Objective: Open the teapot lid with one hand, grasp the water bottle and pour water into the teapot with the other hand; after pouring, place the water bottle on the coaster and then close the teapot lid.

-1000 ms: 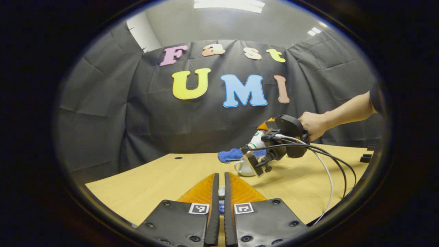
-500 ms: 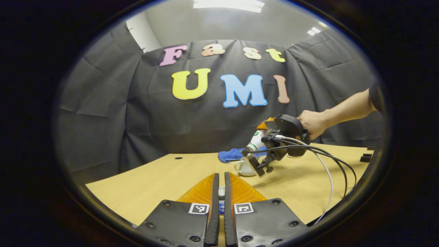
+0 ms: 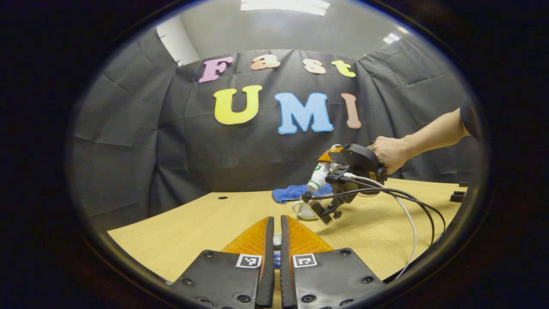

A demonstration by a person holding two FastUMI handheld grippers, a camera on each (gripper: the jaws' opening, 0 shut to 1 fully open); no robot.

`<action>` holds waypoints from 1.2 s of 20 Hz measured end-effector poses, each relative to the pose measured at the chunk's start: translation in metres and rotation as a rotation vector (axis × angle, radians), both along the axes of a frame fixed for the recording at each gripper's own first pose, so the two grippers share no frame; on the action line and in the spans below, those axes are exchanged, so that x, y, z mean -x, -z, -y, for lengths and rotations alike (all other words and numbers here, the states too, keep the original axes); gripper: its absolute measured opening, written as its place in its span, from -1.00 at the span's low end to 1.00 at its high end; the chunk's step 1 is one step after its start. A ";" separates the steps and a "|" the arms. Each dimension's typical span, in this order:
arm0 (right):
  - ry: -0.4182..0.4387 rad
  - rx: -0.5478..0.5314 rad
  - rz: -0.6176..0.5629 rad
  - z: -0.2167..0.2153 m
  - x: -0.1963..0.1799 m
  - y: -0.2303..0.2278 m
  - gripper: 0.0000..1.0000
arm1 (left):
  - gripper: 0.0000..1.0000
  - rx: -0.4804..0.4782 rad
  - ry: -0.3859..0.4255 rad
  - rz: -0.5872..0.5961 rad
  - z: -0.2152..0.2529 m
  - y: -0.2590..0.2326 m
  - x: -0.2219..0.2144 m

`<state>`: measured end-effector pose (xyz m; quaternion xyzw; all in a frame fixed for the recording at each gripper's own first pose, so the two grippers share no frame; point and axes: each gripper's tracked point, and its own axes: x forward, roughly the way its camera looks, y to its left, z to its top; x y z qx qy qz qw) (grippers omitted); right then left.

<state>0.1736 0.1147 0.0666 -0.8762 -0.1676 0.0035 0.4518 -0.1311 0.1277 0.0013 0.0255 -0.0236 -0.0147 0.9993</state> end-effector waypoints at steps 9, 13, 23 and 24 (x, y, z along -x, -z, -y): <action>0.001 0.020 0.006 -0.003 -0.001 0.002 0.44 | -0.68 -0.010 0.000 0.001 0.001 -0.001 0.000; 0.005 0.009 -0.005 -0.002 -0.001 0.005 0.44 | -0.75 -0.009 -0.003 0.000 -0.001 0.000 0.000; 0.014 -0.118 -0.078 0.005 -0.008 0.017 0.44 | -0.75 -0.008 0.006 -0.022 0.005 0.006 -0.004; 0.013 -0.138 -0.084 0.005 -0.008 0.018 0.43 | -0.68 -0.013 0.005 -0.025 0.005 0.006 -0.004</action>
